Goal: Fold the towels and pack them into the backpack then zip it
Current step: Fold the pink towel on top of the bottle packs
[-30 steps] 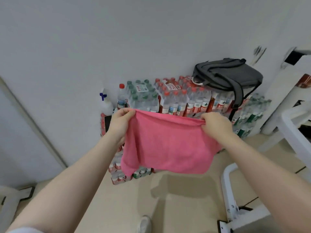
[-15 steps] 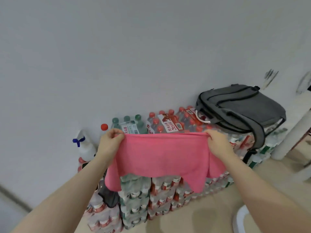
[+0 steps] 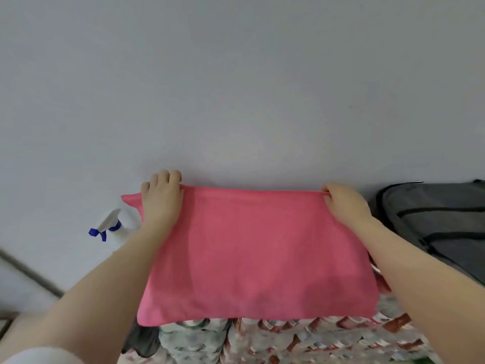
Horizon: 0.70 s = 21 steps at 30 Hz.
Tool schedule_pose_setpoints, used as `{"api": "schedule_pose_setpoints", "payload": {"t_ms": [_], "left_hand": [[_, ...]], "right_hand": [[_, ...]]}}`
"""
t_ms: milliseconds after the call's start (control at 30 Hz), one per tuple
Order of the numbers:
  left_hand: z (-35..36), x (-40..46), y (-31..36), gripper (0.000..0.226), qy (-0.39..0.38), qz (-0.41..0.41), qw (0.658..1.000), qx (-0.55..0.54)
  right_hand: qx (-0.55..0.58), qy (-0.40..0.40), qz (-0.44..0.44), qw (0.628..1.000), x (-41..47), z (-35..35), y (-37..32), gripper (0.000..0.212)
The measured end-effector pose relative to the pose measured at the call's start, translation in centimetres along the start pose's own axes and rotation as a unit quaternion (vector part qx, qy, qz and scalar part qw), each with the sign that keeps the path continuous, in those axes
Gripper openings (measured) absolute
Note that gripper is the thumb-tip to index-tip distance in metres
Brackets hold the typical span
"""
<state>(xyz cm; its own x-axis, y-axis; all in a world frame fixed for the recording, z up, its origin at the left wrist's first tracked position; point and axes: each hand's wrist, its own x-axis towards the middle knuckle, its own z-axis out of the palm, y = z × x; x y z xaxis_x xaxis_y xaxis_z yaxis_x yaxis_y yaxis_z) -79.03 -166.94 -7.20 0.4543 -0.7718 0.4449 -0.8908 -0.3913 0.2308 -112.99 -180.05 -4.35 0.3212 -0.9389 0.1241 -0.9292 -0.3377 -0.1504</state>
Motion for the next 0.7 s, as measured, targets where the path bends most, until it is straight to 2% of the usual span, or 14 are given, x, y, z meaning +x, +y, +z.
{"api": "schedule_pose_setpoints", "payload": {"t_ms": [67, 167, 300, 367, 500, 633, 700], "left_hand": [[2.0, -0.7, 0.4, 0.026, -0.016, -0.010, 0.999, 0.033], [2.8, -2.2, 2.1, 0.029, -0.053, 0.006, 0.999, 0.000], [1.9, -5.3, 5.3, 0.044, -0.134, 0.101, 0.981, -0.099], [1.2, -6.8, 7.0, 0.051, -0.168, 0.154, 0.962, -0.147], [0.7, -9.6, 11.4, 0.043, -0.220, 0.248, 0.919, -0.212], [1.0, -13.1, 16.9, 0.038, -0.211, 0.316, 0.893, -0.243], [1.3, -14.6, 19.5, 0.038, -0.198, 0.316, 0.891, -0.260]], "right_hand": [[-0.006, -0.029, -0.015, 0.999, 1.3, 1.7, 0.6, 0.022], [-0.054, -0.093, -0.020, 0.994, 1.3, 3.6, 1.3, 0.027], [-0.028, -0.126, 0.003, 0.992, 0.2, 4.0, 2.5, 0.039], [0.019, -0.125, 0.017, 0.992, -0.4, 3.4, 3.3, 0.038], [0.154, -0.068, 0.073, 0.983, -2.4, 1.8, 4.3, 0.033], [0.322, -0.081, 0.081, 0.940, -3.6, -0.1, 4.6, 0.029], [0.388, -0.090, 0.080, 0.914, -3.5, -1.3, 4.7, 0.032]]}}
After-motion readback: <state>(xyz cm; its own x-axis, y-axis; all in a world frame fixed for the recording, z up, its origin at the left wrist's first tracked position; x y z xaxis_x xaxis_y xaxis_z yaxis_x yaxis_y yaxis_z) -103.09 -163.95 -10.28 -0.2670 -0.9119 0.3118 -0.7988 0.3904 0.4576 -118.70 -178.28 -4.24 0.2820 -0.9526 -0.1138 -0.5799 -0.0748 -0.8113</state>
